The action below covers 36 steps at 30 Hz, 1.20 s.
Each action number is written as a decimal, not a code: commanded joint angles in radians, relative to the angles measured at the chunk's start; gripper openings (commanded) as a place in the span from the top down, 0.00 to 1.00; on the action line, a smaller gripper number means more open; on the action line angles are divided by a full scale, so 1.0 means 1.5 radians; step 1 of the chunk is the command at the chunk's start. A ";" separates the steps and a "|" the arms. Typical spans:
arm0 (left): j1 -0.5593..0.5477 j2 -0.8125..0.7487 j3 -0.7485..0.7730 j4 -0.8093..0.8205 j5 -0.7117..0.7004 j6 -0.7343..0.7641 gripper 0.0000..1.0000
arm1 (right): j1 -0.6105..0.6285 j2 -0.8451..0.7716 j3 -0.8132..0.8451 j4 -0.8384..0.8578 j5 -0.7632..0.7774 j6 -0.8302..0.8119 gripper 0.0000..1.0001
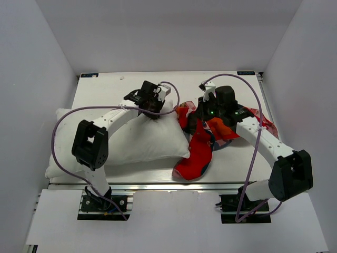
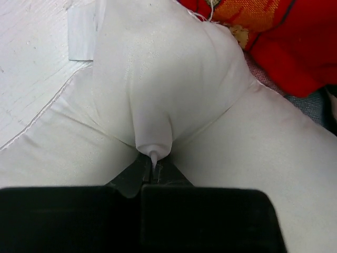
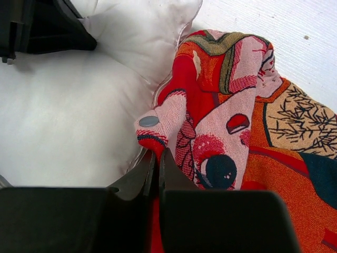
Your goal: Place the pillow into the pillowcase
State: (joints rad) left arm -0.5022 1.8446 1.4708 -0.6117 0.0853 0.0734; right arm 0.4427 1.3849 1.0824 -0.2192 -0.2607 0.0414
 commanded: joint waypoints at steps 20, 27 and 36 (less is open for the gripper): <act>-0.020 -0.552 -0.276 -0.024 0.239 -0.182 1.00 | 0.006 0.075 0.109 0.032 0.007 0.058 1.00; -0.040 -0.550 -0.295 0.014 0.259 -0.201 1.00 | 0.032 0.117 0.189 0.041 0.006 0.074 1.00; -0.049 -0.467 -0.277 0.045 0.214 -0.188 1.00 | 0.052 0.111 0.223 0.044 -0.003 0.078 1.00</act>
State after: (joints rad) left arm -0.5713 1.1275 1.0111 -0.5987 0.4305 -0.2039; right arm 0.5137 1.5719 1.3830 -0.1986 -0.2501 0.1486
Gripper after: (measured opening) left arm 0.101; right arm 0.028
